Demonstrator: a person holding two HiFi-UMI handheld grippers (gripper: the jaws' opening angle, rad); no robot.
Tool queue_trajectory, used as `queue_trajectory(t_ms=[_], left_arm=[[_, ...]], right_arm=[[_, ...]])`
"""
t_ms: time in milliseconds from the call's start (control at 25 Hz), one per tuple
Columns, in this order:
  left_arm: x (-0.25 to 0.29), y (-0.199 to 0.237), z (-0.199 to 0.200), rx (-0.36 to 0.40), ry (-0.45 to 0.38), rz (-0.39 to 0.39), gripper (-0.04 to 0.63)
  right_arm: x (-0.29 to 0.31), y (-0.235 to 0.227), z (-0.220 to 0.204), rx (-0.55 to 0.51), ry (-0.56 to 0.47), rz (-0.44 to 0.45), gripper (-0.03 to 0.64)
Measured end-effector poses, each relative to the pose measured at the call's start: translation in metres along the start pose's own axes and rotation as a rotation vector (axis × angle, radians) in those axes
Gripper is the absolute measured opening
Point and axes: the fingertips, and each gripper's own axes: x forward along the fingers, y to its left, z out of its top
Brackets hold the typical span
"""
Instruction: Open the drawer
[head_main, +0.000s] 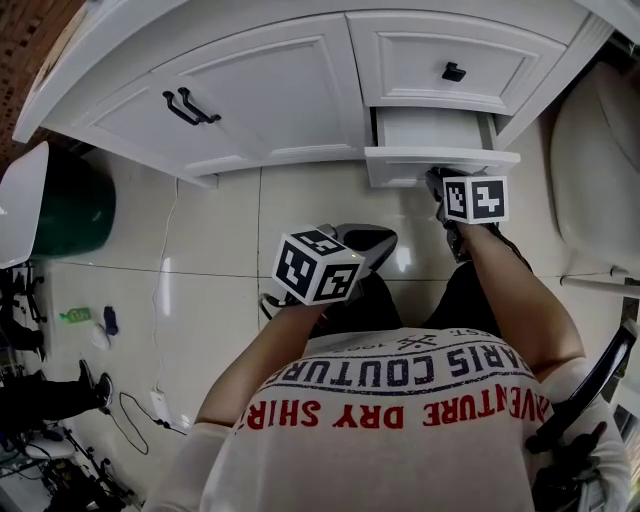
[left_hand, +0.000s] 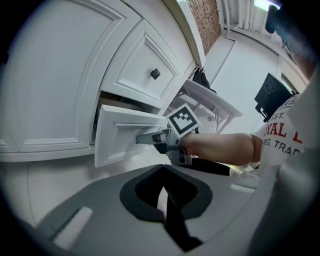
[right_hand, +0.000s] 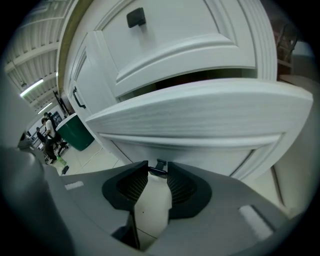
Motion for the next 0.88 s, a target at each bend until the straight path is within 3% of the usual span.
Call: queue_trajectory(t_ms=[520, 880], left_arm=[[0.016, -0.012, -0.009, 0.041, 0.046, -0.042, -0.003], [0.021, -0.013, -0.01, 0.044, 0.055, -0.044, -0.003]], right_arm=[[-0.043, 0.031, -0.069, -0.029, 0.049, 0.023, 0.126], [-0.046, 0.033, -0.076, -0.08, 0.05, 0.019, 0.127]])
